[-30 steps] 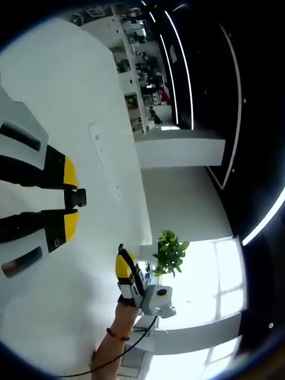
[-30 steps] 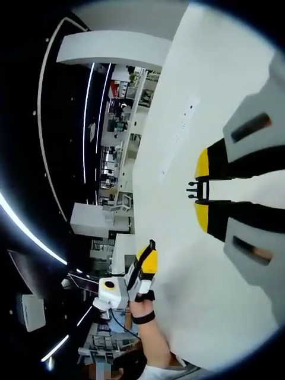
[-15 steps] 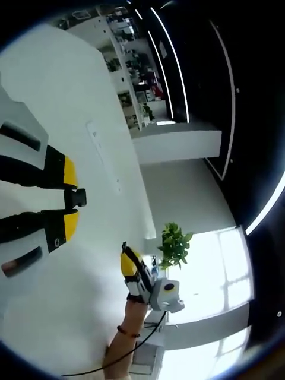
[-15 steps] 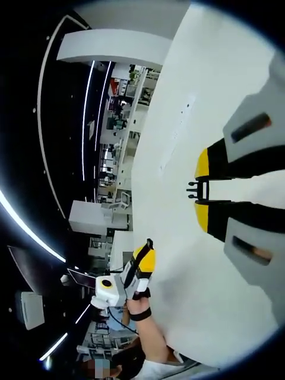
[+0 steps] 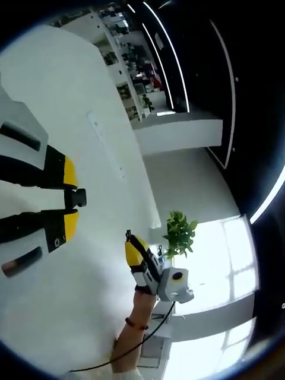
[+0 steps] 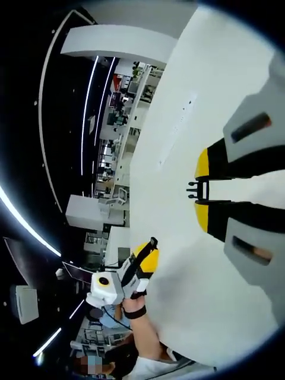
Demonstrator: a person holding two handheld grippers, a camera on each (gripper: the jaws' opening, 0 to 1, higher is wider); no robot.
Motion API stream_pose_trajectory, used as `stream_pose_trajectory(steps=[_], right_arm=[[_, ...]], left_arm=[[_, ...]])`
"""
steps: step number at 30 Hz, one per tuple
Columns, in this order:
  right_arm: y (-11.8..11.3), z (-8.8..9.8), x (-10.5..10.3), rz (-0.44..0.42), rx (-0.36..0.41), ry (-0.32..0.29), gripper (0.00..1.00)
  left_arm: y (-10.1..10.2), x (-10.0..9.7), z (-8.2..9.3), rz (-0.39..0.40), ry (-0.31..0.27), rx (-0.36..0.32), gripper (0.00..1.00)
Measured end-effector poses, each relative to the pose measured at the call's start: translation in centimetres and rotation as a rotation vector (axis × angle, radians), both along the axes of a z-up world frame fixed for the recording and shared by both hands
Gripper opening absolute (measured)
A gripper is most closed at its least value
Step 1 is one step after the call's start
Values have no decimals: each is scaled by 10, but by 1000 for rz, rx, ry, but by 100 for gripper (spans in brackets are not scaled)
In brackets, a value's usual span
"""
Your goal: Snap the two parts of the plastic buckle together until the buckle closes and remains connected.
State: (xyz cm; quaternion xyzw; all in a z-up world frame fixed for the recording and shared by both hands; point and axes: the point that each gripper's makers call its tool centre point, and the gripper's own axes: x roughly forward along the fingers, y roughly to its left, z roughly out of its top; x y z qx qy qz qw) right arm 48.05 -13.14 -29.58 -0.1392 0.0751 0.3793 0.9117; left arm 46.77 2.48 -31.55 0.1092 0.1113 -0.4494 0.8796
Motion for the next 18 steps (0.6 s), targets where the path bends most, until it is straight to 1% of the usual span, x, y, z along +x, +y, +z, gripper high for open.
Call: stream_pose_trajectory(steps=[4,6,9,15,18], right_arm=[[-1,1,-6,3,6,1,11],[4,4,-12,16,0,-15,11],[11,5,-19,38,-15,-20,11],[21,4,-33,65,-29,-29,11],[23,3,-38,76,-40,-29,11]], left_arm=[[1,-8,-5,-13,1,21,11],[0,-9,-5,-17,0,22,11],[-3,-14,-5,-30,1,23,11],[-10,-31,-5,-73,2,18,11],[-13,-47,-9,-91,3,26,12]])
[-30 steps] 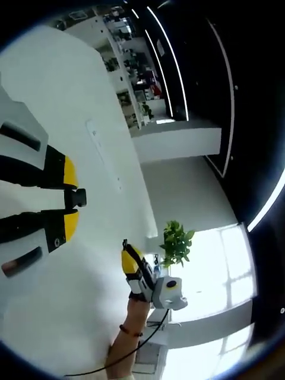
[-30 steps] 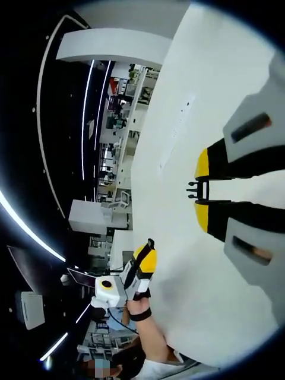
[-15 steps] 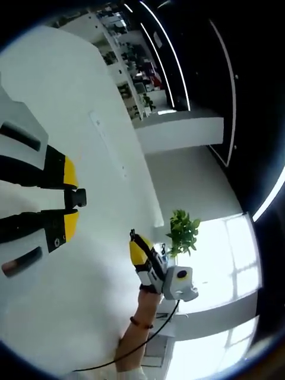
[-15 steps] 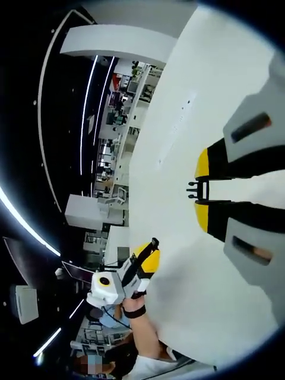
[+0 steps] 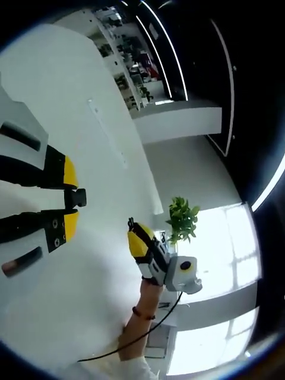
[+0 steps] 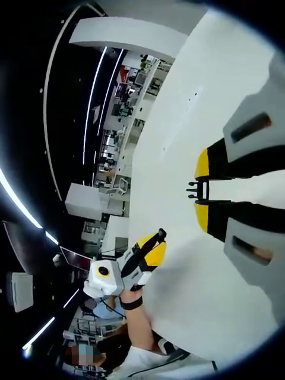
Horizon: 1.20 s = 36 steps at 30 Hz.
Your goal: Snap the two parts of the plastic buckle together until the buckle closes and remains connected.
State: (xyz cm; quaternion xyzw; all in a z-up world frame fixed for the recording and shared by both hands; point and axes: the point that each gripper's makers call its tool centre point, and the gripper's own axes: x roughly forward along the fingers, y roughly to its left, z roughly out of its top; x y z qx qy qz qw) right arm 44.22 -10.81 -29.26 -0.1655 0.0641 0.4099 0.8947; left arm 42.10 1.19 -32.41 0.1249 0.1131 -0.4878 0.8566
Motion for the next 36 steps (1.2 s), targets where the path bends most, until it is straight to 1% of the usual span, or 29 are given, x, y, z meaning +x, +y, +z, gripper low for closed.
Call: stream_pose_trajectory(steps=[4,5,8,11,15,17,19,23,24,27,31,36], right_arm=[[0,1,-5,18,16,3,11],[1,0,-7,19,19,6,11],[2,-5,-12,23,-5,8,11],[2,-5,-16,28,16,12,11],[2,-5,-20,34,17,17,11],[3,-4,-22,42,19,18,11],[3,-4,-24,40,8,14,11],[4,-1,-27,52,25,14,11],[4,0,-29,53,25,11,11],[3,-1,-33,56,5,-6,11],[3,1,-41,69,22,-11,11],[4,0,-51,82,11,-23,11]], left_arm=[[-1,-16,-4,-29,-7,25,12],[-1,-19,-4,-34,-10,20,12],[1,-24,-4,-44,-4,14,12],[3,-29,-6,-46,-4,16,12],[8,-34,-11,-41,-2,29,12],[9,-36,-13,-44,2,27,12],[11,-33,-13,-46,2,28,12],[9,-38,-11,-53,5,11,12],[9,-36,-10,-55,4,12,12],[8,-35,-8,-60,-2,17,12],[7,-38,-6,-70,-6,13,12],[8,-32,-4,-76,-7,14,12]])
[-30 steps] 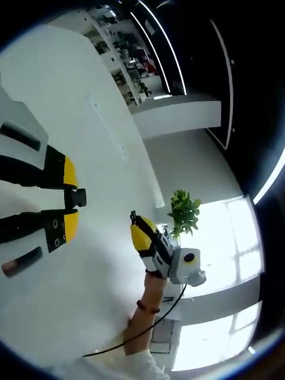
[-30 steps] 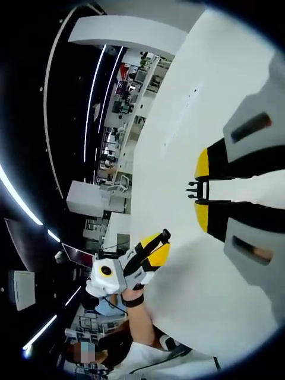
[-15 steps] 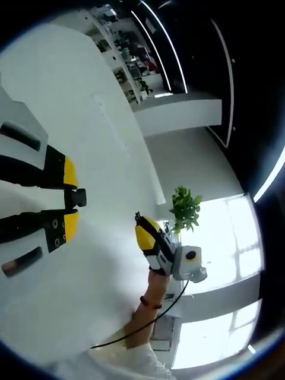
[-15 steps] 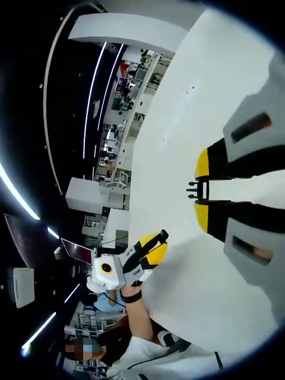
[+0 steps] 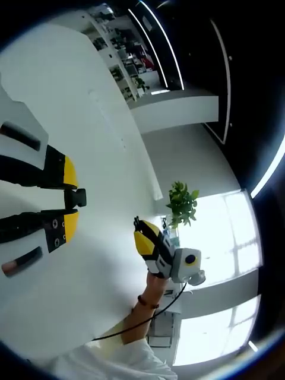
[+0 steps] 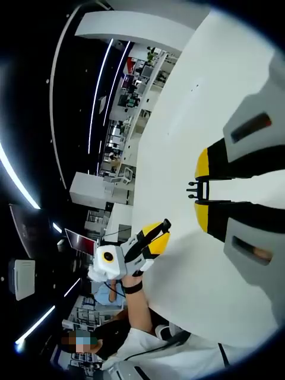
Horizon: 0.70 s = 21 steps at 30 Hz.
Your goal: Snap the two parts of the plastic buckle together until the buckle closes and remains connected.
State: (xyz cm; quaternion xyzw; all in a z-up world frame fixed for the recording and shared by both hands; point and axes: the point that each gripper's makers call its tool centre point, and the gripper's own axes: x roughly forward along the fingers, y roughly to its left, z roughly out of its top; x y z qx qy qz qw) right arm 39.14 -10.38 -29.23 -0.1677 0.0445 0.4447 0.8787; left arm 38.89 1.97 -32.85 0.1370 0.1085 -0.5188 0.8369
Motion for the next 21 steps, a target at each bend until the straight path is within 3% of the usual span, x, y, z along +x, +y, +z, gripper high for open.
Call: stream_pose_trajectory(steps=[21], right_arm=[[9,-10,-10,40,22,20,11]], left_arm=[[-3,-1,-4,-21,-3,-44,12]])
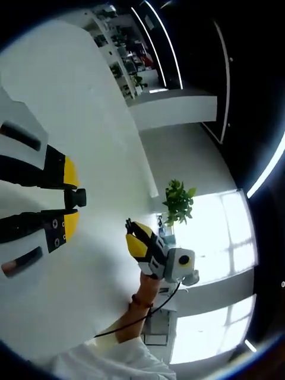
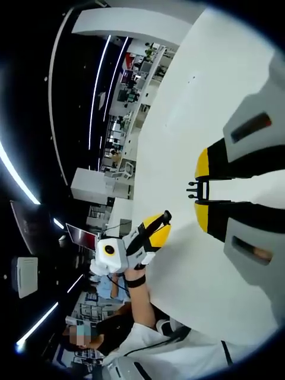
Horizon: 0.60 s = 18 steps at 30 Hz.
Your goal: Snap the two parts of the plastic buckle together until the buckle closes and remains connected.
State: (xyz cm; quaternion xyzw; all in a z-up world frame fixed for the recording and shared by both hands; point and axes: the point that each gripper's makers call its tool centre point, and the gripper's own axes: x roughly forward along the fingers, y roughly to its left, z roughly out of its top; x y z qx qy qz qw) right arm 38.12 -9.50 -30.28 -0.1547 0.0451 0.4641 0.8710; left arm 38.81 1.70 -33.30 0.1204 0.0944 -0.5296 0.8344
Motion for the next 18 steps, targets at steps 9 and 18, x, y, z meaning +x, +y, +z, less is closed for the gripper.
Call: stream_pose_trajectory(steps=[9,18], right_arm=[[3,-7,-1,20,-13,11,11],[12,-17,-6,62,-49,11,11]], left_arm=[[-2,-5,0,-19,-40,15,12],[-7,-15,-5,-78,-40,32,12]])
